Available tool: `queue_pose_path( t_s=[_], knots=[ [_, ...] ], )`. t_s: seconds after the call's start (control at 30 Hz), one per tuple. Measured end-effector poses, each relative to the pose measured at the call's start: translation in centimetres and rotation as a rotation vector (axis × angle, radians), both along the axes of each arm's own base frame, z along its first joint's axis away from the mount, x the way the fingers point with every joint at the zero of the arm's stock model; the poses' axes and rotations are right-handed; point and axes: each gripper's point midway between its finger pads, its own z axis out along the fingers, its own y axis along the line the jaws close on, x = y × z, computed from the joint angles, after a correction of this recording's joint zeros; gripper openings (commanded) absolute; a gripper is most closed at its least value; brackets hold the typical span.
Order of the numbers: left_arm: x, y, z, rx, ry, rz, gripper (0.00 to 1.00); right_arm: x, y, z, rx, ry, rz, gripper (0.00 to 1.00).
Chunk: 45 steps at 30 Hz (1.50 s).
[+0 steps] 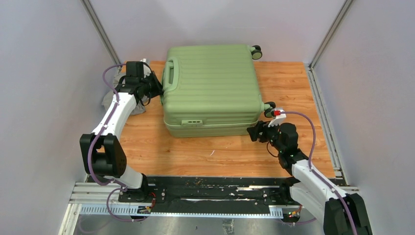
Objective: Pack the luggage
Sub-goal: Zip the luggage at the center of the board.
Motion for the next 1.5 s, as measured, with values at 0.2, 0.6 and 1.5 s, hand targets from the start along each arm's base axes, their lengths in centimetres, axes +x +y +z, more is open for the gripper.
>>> queue_pose_path(
  t_s=[0.2,0.6,1.5],
  knots=[
    [0.0,0.0,0.1,-0.001,0.0,-0.001,0.0,0.0,-1.0,0.2,-0.008,-0.027,-0.059,0.72],
    [0.1,0.4,0.4,0.0,0.001,0.011,0.0,0.6,1.4,0.0,0.024,-0.052,0.077,0.51],
    [0.1,0.7,0.3,0.009,0.002,0.019,0.0,0.3,1.7,0.4,0.039,-0.051,0.102,0.12]
  ],
)
